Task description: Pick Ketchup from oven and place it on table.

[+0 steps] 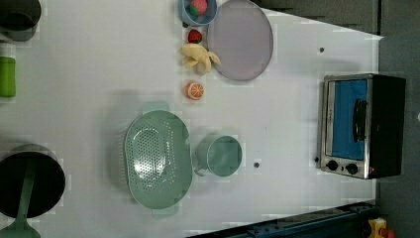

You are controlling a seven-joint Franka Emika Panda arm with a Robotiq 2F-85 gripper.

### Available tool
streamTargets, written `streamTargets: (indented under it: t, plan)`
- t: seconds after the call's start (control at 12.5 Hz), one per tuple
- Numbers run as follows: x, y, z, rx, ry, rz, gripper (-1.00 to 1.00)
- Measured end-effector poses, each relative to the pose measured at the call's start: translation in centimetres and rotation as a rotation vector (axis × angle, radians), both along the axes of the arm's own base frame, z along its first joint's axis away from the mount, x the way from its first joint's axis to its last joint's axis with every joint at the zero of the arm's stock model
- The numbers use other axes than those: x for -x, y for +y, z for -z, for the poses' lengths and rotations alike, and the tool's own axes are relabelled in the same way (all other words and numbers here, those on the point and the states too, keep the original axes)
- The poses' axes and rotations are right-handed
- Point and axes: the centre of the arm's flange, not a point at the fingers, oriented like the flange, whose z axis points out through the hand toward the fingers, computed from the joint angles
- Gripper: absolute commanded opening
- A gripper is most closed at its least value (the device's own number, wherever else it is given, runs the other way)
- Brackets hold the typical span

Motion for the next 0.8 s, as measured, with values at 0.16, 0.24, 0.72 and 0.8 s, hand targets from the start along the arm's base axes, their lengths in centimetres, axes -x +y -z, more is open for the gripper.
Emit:
streamTargets:
  t: [0.16,0.24,0.72,0.8]
  plan:
    - [-2.3,4.7,1.9,-0.028,0.021,-0.091,0.26]
    - [-3.6,8.2,3.3,-0.045,0.044,-0.156,0.26]
    - [-9.3,30.8,13.6,0.041,0.114,-0.595,0.26]
    - [-8.6,32.1,15.7,0.059,0.1,-0.626,0.26]
